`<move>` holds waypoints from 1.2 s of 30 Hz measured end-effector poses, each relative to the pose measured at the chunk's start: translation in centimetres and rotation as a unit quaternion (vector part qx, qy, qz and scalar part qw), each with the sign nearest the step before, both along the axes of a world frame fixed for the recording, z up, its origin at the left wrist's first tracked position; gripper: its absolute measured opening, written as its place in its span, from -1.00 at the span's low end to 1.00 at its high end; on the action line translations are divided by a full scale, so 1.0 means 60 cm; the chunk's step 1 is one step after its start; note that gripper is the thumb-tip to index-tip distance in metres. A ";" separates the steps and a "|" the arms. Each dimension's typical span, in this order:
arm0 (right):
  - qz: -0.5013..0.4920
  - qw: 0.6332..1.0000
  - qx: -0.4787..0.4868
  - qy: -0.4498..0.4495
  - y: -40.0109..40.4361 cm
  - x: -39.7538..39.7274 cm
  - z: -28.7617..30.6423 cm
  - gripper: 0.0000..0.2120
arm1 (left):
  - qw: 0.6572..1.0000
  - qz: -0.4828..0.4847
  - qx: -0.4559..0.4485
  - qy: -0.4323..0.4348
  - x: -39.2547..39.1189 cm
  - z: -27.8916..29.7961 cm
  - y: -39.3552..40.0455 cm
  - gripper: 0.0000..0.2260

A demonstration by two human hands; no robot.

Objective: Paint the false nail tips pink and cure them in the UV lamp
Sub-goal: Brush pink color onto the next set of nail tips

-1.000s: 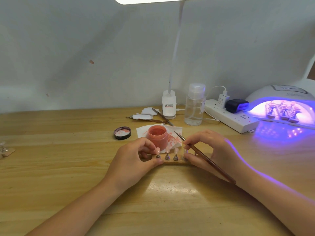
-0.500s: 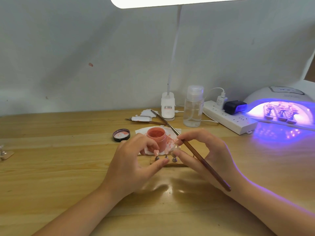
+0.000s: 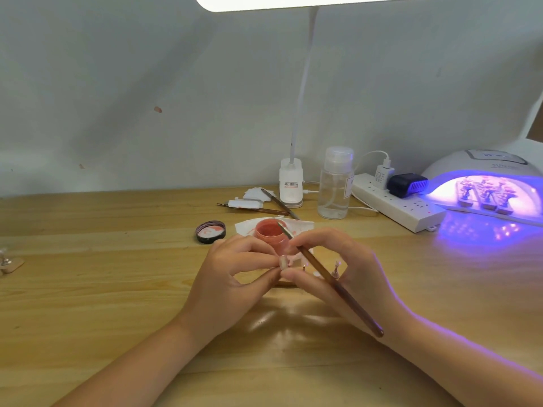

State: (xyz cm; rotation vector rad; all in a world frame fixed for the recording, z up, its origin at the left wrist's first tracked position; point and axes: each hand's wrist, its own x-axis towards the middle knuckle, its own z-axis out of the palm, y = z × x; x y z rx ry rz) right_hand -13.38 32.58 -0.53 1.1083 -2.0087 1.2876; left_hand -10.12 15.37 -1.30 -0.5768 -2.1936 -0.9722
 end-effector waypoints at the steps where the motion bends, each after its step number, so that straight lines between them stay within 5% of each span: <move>1: -0.005 1.000 -0.009 -0.008 0.004 -0.004 0.006 -0.74 | 1.000 0.002 0.013 -0.005 0.000 0.001 0.000 -0.90; 4: -0.002 0.993 -0.092 -0.075 0.013 -0.024 0.035 -0.92 | 0.998 0.002 0.061 -0.009 -0.002 0.002 -0.001 -0.94; 10: -0.022 0.980 -0.161 -0.120 0.008 -0.072 0.092 -0.72 | 0.991 0.002 0.125 -0.049 -0.005 0.003 -0.006 -0.91; 23: -0.086 0.978 0.069 -0.177 -0.066 -0.130 0.092 -0.76 | 0.979 0.050 0.181 -0.075 -0.008 0.005 -0.008 -0.74; 36: -0.088 0.970 0.195 -0.115 -0.081 -0.129 0.072 -0.68 | 0.979 0.050 0.182 -0.077 -0.008 0.008 -0.008 -0.75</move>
